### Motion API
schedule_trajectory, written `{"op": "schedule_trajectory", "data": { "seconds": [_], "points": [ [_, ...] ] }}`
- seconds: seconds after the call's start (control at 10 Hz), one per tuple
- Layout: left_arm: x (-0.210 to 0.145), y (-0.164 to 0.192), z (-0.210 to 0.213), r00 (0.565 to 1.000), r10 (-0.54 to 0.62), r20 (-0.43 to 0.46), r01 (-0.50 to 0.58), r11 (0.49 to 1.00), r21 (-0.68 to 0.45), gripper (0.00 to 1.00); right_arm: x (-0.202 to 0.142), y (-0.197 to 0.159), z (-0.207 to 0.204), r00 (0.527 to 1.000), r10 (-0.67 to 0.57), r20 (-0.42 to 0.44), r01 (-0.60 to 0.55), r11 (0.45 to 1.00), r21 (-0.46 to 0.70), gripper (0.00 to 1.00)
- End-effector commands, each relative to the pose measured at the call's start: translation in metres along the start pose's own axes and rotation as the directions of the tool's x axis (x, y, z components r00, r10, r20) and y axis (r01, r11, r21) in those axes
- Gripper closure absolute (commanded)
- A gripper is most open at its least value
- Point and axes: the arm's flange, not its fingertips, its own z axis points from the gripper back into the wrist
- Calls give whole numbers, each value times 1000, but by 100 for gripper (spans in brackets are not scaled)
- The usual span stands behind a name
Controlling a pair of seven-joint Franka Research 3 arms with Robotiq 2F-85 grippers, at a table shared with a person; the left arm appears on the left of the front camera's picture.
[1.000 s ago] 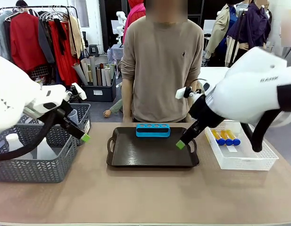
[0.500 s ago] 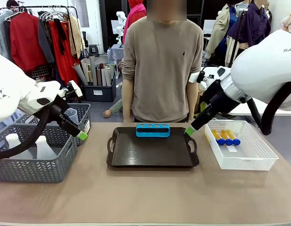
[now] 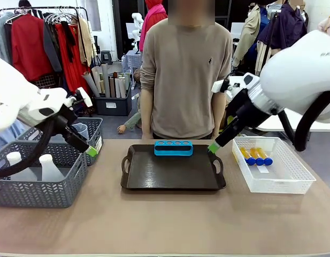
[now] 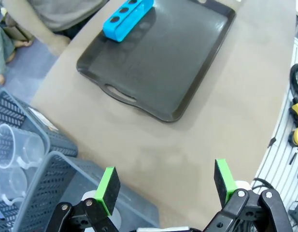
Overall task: Prepare the laboratory tools.
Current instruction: Pick up one Large Measuring Cup and place it on the Handle tray.
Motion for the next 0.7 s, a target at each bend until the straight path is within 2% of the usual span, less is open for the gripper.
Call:
{"op": "schedule_trajectory", "data": {
  "seconds": [0.0, 0.3, 0.6],
  "points": [
    [2, 15, 33, 997, -62, 54, 65, 997, -44, 0, 5, -11, 40, 997, 49, 63, -53, 996, 77, 0],
    [16, 38, 74, 991, -117, 65, 116, 993, 18, 0, 26, -23, 93, 990, 73, 118, -82, 994, 71, 0],
    [32, 70, 110, 987, -135, 84, 127, 987, 100, 0, 42, -53, 139, 979, 107, 172, -115, 993, 36, 0]
  ]
}}
